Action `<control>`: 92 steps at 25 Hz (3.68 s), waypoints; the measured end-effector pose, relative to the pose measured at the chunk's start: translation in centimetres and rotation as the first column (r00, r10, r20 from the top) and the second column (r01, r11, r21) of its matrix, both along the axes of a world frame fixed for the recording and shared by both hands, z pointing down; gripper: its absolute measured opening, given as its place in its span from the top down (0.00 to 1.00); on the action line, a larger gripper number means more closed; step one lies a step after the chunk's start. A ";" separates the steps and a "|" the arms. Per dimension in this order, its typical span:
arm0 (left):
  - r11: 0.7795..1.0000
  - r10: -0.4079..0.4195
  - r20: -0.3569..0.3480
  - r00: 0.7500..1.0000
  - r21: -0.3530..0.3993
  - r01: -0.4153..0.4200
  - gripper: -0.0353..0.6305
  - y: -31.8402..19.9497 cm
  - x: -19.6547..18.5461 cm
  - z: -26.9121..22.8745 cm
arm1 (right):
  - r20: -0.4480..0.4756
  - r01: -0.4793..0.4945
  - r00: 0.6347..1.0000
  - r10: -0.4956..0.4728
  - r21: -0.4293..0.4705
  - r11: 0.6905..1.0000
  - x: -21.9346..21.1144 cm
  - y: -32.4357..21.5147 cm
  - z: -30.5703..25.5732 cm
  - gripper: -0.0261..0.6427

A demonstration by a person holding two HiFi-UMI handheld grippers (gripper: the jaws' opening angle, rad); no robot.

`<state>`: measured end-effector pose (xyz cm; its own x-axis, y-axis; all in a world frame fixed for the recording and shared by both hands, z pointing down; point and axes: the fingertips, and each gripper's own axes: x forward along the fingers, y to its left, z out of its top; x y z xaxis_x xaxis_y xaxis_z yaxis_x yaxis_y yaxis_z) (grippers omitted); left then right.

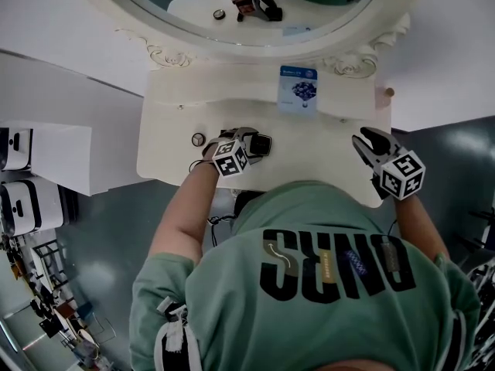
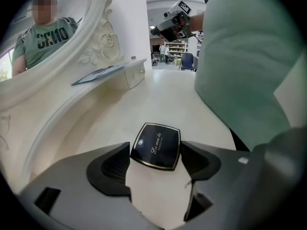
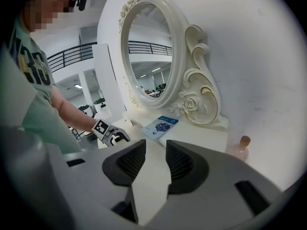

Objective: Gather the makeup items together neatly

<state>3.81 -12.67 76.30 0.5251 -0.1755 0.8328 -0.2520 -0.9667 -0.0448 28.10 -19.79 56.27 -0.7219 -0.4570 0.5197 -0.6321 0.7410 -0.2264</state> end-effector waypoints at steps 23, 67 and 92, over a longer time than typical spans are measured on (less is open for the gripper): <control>0.725 -0.483 -0.842 0.240 -0.230 0.650 0.93 -2.6 -16.1 -28.6 | -0.004 0.006 1.000 -0.006 0.071 0.997 -15.6 -2.6 -1.4 0.77; 0.894 -0.372 -0.805 0.462 -0.178 0.410 0.93 1.7 -25.7 -28.0 | -0.478 -0.401 0.833 0.278 -0.177 0.899 -10.6 5.5 17.7 0.77; 0.886 -0.346 -0.848 0.400 -0.155 0.437 0.93 4.2 -23.1 -27.6 | 0.040 -0.417 0.908 0.417 0.013 0.909 -12.8 1.8 -1.3 0.70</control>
<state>-19.33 -8.46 48.72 0.8042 -0.5944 0.0034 -0.5596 -0.7552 0.3412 15.35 -18.00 54.95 -0.4808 -0.7309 0.4844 -0.8765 0.4166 -0.2414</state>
